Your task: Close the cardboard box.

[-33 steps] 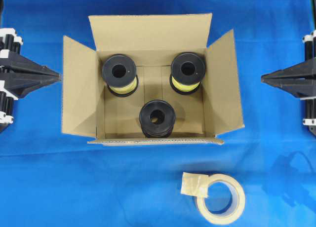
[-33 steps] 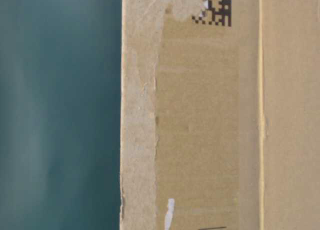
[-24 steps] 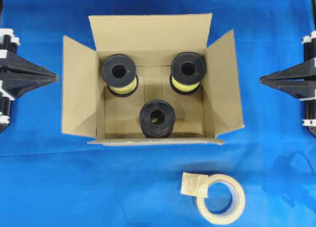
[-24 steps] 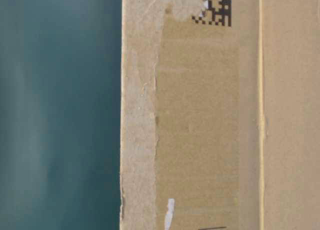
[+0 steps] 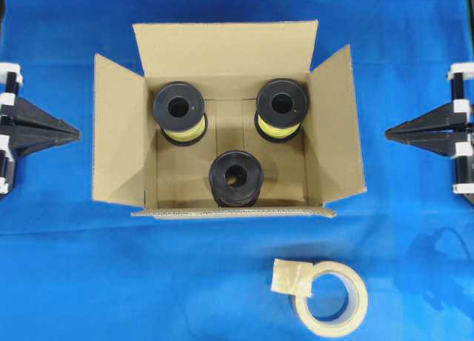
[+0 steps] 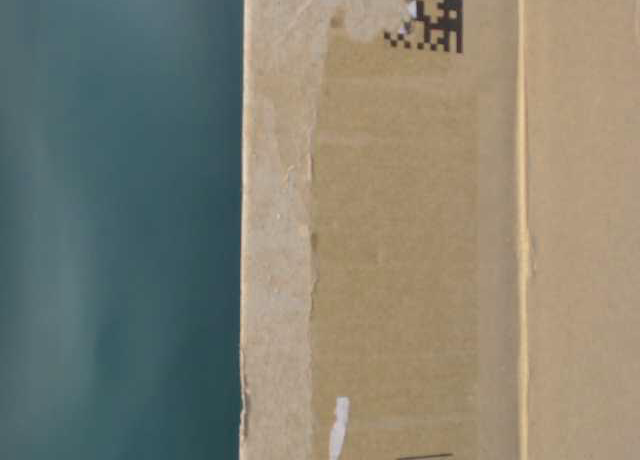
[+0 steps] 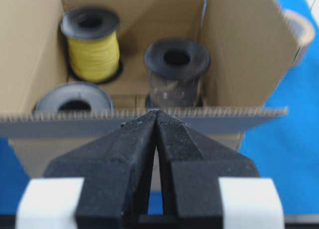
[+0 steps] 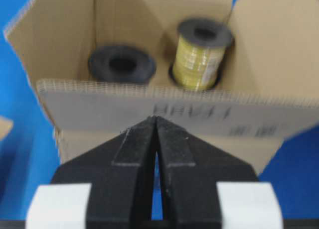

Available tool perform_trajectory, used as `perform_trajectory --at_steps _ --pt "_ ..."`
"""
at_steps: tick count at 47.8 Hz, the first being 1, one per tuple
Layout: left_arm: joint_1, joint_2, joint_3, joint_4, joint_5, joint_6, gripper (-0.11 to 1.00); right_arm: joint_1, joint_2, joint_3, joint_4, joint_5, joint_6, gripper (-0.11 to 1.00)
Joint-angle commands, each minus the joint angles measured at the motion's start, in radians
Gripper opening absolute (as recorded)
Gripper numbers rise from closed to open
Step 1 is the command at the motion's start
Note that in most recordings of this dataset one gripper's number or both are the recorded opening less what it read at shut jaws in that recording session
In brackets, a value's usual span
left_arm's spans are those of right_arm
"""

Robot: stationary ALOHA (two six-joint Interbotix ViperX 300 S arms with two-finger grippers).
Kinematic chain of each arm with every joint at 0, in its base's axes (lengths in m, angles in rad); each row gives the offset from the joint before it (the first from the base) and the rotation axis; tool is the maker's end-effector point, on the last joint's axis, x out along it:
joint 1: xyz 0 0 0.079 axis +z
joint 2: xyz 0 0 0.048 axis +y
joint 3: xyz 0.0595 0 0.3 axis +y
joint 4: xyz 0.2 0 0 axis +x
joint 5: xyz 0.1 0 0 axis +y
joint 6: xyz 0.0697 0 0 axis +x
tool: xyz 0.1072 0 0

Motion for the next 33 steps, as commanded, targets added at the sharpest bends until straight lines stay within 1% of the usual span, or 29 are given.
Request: perform_trajectory --at_steps 1,7,13,21,24,27,33 --pt "0.003 0.034 0.002 -0.003 -0.005 0.0 0.0 -0.003 0.034 0.02 0.025 -0.043 0.0 0.0" --pt "0.003 0.071 0.018 -0.005 -0.008 -0.005 0.0 -0.003 0.098 0.049 0.052 -0.097 0.0 0.0" --pt "0.003 0.103 0.035 -0.005 -0.035 -0.028 0.0 -0.003 0.176 0.058 0.057 -0.146 0.002 0.0" --pt "0.003 0.138 0.041 -0.005 -0.092 -0.04 0.0 -0.003 0.215 0.055 0.057 -0.198 0.0 0.0" --pt "0.003 0.16 0.044 -0.005 -0.137 -0.04 0.0 -0.002 0.219 0.046 0.057 -0.207 0.0 0.0" --pt "0.003 0.187 0.048 -0.005 -0.196 -0.026 0.0 -0.003 0.233 0.034 0.055 -0.212 -0.002 0.0" --pt "0.003 0.281 0.048 -0.002 -0.36 -0.012 0.0 -0.003 0.293 0.0 0.052 -0.244 -0.008 0.0"
